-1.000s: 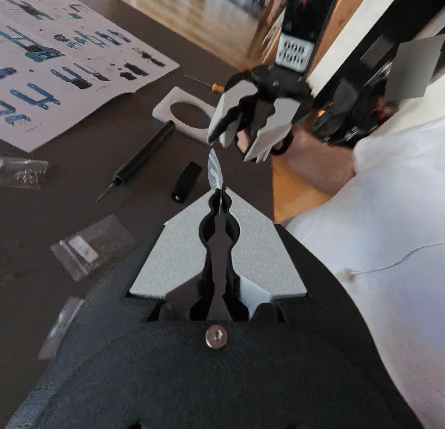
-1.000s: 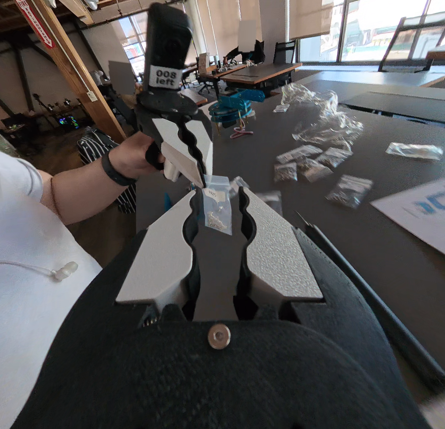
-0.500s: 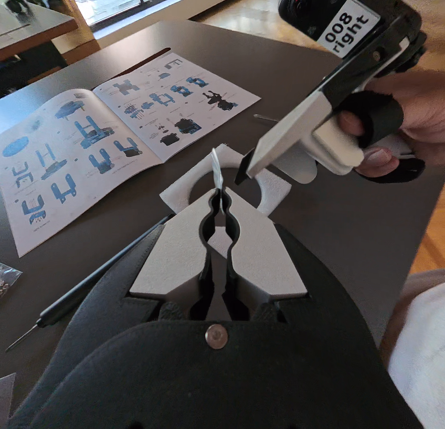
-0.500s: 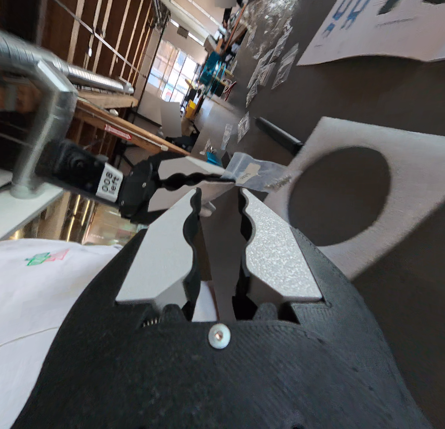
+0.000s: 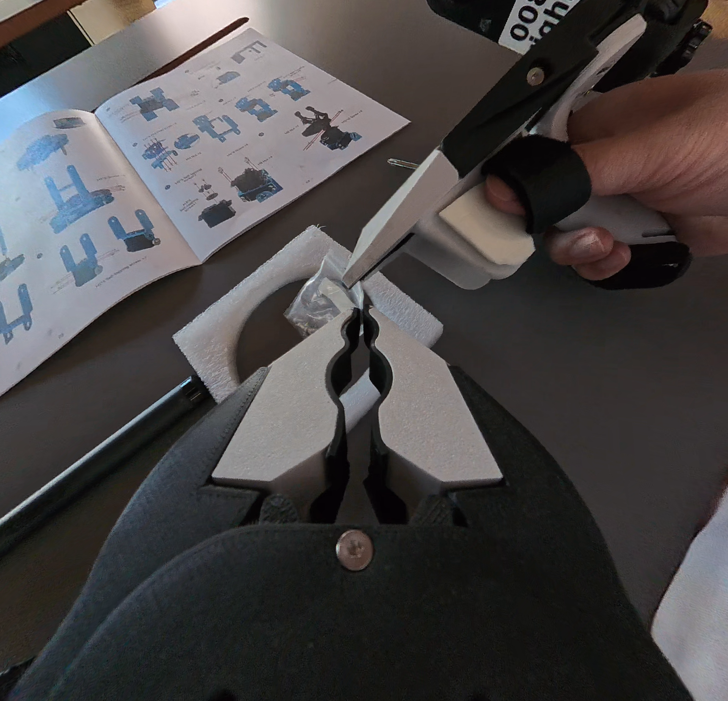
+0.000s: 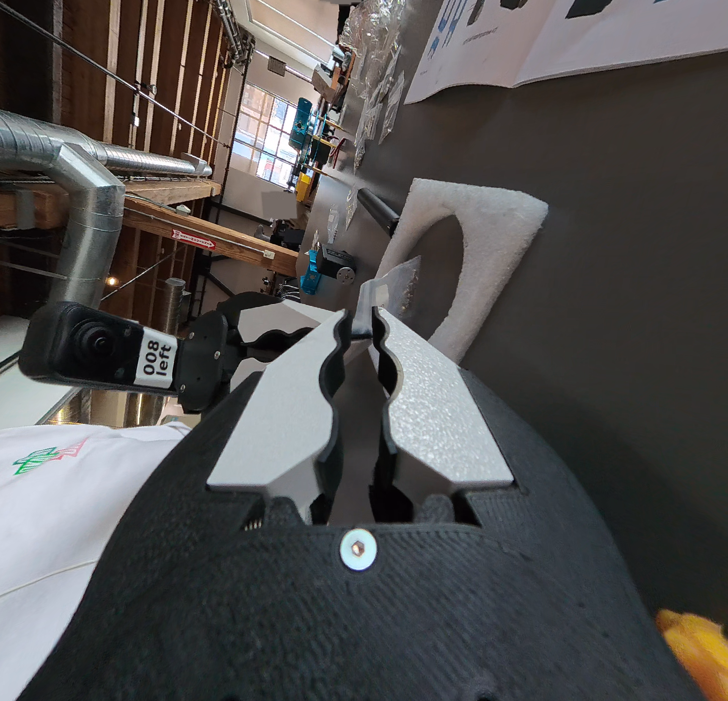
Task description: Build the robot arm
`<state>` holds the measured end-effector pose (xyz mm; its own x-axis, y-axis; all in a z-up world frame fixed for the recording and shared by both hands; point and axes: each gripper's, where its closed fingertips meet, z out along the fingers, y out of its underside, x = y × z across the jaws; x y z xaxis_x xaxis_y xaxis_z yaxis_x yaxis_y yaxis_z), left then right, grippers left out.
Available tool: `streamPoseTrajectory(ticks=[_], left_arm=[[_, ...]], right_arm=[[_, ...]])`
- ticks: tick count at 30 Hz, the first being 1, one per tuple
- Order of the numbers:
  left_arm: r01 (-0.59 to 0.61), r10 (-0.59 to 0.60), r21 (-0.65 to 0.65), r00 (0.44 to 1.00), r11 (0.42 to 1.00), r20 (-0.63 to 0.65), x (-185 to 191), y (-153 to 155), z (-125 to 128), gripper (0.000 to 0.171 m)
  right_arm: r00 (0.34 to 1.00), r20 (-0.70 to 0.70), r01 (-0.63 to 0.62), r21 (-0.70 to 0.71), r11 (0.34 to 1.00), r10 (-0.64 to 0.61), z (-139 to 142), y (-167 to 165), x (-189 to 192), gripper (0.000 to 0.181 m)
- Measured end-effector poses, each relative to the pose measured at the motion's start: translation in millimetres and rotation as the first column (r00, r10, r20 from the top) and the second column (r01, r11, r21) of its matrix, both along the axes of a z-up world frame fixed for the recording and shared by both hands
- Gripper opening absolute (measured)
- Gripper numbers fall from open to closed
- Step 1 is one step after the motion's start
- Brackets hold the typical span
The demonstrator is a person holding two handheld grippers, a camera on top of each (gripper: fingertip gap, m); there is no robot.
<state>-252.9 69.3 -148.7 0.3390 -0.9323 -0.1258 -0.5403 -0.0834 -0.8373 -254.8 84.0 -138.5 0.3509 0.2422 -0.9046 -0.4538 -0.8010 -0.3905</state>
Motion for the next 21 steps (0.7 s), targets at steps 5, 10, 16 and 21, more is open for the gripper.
streamPoseTrajectory(ticks=[5, 10, 16, 21], left_arm=[[0.037, -0.029, -0.158, 0.998, 0.987, 0.053, 2, -11, -2, 0.015], [0.114, -0.033, -0.392, 0.978, 0.913, 0.205, -5, -17, 18, 0.021], [0.198, -0.042, -0.544, 0.957, 0.815, 0.286, 1, -12, 28, 0.024], [0.078, -0.018, -0.458, 0.991, 0.886, 0.135, 0, -2, 13, 0.026]], right_arm=[[0.999, -0.024, -0.033, -0.004, 0.999, 0.032, -1, -4, 0, 0.001], [0.997, -0.054, -0.051, 0.027, 0.998, 0.052, 11, -5, -3, 0.000], [0.997, -0.063, -0.052, 0.024, 0.998, 0.053, 9, -5, -6, 0.000], [0.997, -0.063, -0.043, 0.019, 0.999, 0.044, 8, -3, -7, 0.000]])
